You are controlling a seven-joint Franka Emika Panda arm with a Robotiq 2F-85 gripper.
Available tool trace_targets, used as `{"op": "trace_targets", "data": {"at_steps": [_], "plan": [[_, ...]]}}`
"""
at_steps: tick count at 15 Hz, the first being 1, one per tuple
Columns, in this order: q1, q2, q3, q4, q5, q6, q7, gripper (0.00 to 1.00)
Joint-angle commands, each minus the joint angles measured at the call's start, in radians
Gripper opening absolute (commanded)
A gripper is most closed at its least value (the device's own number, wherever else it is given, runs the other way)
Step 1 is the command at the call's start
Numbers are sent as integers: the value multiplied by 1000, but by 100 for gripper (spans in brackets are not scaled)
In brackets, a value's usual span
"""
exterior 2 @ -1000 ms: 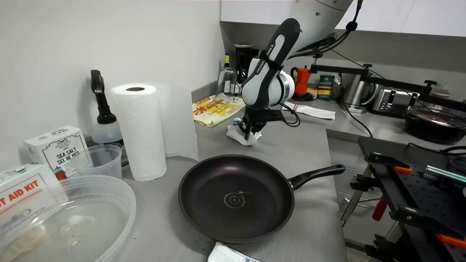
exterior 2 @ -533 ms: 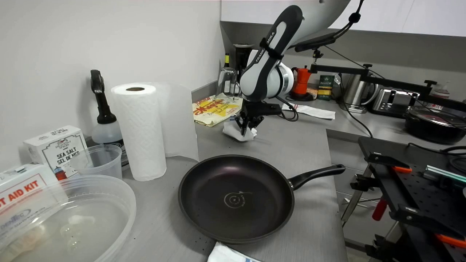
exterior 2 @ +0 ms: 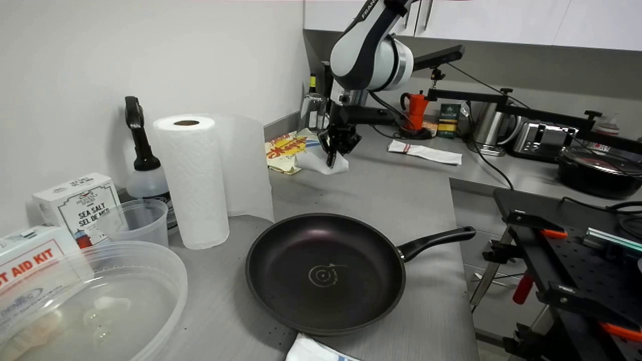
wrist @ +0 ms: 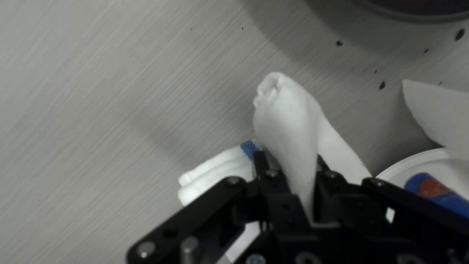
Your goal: Wipe the pan with the white towel
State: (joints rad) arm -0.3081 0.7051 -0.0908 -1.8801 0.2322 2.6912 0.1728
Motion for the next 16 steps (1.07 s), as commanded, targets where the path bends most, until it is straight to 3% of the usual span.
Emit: {"op": "trace_targets", "data": {"at_steps": [1, 7, 16], "plan": [[23, -184, 21, -223, 9, 5, -74, 4], [147, -316, 25, -454, -10, 56, -34, 4], [344, -294, 31, -580, -18, 230, 123, 4]]}}
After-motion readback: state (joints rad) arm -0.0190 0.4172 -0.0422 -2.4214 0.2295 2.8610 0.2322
